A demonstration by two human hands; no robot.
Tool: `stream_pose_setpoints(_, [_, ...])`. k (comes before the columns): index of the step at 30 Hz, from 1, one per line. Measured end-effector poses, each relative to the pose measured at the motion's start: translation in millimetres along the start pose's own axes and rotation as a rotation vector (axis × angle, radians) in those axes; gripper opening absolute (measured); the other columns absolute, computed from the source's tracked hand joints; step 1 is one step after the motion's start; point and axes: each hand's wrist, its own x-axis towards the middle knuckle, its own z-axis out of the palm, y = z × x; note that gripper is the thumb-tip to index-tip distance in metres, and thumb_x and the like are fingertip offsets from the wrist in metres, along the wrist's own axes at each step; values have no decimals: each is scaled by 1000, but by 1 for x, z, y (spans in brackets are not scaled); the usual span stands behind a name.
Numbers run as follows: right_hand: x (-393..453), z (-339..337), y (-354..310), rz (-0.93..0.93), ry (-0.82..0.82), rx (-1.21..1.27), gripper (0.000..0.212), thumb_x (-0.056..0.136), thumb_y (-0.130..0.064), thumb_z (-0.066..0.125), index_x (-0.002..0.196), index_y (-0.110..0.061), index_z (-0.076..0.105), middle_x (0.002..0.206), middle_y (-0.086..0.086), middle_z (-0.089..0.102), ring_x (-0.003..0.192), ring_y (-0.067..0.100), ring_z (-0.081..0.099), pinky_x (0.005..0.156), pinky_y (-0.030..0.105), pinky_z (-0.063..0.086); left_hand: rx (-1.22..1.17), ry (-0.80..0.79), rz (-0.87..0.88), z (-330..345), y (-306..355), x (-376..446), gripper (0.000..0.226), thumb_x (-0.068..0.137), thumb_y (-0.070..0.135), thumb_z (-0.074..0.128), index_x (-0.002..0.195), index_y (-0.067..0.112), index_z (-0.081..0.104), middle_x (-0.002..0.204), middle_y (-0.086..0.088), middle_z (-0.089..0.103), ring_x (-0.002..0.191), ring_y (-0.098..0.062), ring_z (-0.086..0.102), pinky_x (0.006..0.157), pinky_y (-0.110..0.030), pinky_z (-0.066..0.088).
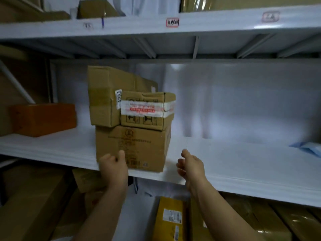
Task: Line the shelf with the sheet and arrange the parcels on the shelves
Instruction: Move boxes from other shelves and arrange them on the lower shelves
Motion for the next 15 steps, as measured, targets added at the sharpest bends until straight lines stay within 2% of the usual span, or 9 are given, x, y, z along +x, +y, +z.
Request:
stream_pose_setpoints(1, [2,8,-16,-6,-11,7,47,95,-35,51,118,6,54,92,25,55,85,36,55,72,38,50,8,25,25,-1,18,9,32,85,25,67,104,4,53,102,-7,57,93,-22,57,85,-37,46])
stream_pose_setpoints(2, [4,16,-31,0,-32,14,55,93,-44,52,127,-1,51,103,20,55,97,33,55,83,43,49,31,39,46,-1,35,17,60,79,31,73,127,8,44,123,-8,52,114,-25,52,98,-43,44])
stream_pose_setpoints(4, [10,31,-60,36,-92,41,69,86,-59,54,138,-15,43,121,12,50,115,29,48,97,53,40,75,56,110,-2,62,33,93,72,36,78,145,14,25,145,-11,34,135,-30,33,109,-51,33])
stream_pose_setpoints(6, [14,44,-88,69,-129,41,81,80,-68,54,144,-22,35,143,14,40,132,37,36,105,64,27,116,39,160,0,83,49,104,69,38,80,149,17,16,150,-11,24,139,-30,25,111,-49,29])
stream_pose_setpoints(8, [19,53,-111,91,-141,22,90,77,-73,51,147,-23,29,152,16,29,137,43,25,107,69,17,134,23,211,4,97,69,108,65,40,82,148,17,17,150,-10,26,138,-30,28,111,-48,30])
stream_pose_setpoints(12, [35,67,-140,133,-182,-60,108,70,-82,47,151,-16,19,156,22,14,139,51,13,104,74,12,160,-52,273,8,118,103,102,57,40,86,138,15,31,136,-9,46,124,-30,47,101,-47,42])
stream_pose_setpoints(15, [41,76,-145,193,-268,-160,111,71,-84,40,148,-7,24,153,28,20,137,54,15,104,74,9,270,-100,310,12,123,117,114,52,44,88,142,17,24,139,-9,44,127,-32,43,103,-51,40])
